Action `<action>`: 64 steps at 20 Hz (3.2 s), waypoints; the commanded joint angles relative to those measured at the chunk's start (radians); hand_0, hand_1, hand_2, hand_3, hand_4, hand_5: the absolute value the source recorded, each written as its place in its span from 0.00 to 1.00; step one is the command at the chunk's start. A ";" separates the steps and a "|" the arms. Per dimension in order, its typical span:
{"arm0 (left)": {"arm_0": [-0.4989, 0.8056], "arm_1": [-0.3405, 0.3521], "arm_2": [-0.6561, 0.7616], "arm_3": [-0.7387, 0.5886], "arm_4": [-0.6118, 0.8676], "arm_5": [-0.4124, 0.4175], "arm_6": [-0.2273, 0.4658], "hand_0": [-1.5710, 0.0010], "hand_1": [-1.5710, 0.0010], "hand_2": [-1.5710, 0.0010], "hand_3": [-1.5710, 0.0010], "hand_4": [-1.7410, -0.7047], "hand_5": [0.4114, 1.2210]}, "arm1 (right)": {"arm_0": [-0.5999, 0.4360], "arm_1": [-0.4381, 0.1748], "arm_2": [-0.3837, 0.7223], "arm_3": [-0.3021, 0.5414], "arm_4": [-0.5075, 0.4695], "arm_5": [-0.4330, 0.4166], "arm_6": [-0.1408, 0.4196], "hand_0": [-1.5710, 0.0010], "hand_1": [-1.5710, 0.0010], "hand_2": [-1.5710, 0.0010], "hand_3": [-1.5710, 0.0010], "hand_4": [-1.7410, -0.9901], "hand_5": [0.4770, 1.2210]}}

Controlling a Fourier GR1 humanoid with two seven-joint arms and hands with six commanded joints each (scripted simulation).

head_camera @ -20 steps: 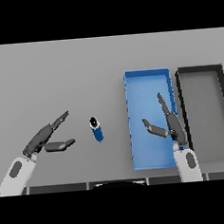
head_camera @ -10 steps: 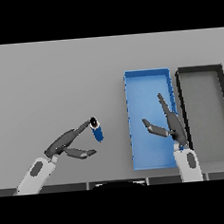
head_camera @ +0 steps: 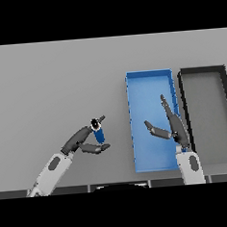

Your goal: Pick up the blue pipe and place it into the blue bin.

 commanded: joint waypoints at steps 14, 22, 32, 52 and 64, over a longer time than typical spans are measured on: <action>-0.010 -0.147 0.007 0.050 0.091 -0.011 -0.056 0.30 0.24 0.21 0.24 0.15 0.82 | 0.020 -0.016 -0.004 -0.002 0.011 0.000 -0.018 1.00 1.00 1.00 1.00 0.75 0.11; -0.015 -0.156 -0.015 0.012 0.051 0.023 -0.108 0.05 0.04 0.03 0.04 0.24 0.97 | 0.008 -0.022 -0.006 0.006 0.014 0.002 -0.009 1.00 1.00 1.00 1.00 0.77 0.10; -0.069 -0.205 0.001 -0.127 0.041 0.016 -0.062 0.01 0.00 0.00 0.00 0.26 1.00 | 0.002 -0.032 -0.006 0.011 0.031 -0.003 -0.003 1.00 1.00 1.00 1.00 0.82 0.12; -0.049 -0.233 0.043 -0.157 -0.009 -0.068 -0.004 0.00 0.00 0.00 0.00 0.26 1.00 | 0.280 0.047 0.093 -0.432 0.028 -0.058 -0.061 1.00 1.00 0.99 1.00 0.77 0.15; -0.047 -0.259 0.061 -0.162 -0.051 -0.108 0.004 0.00 0.00 0.00 0.00 0.26 1.00 | -0.018 -0.030 0.247 -0.481 -0.007 0.193 0.381 1.00 1.00 1.00 1.00 0.67 0.06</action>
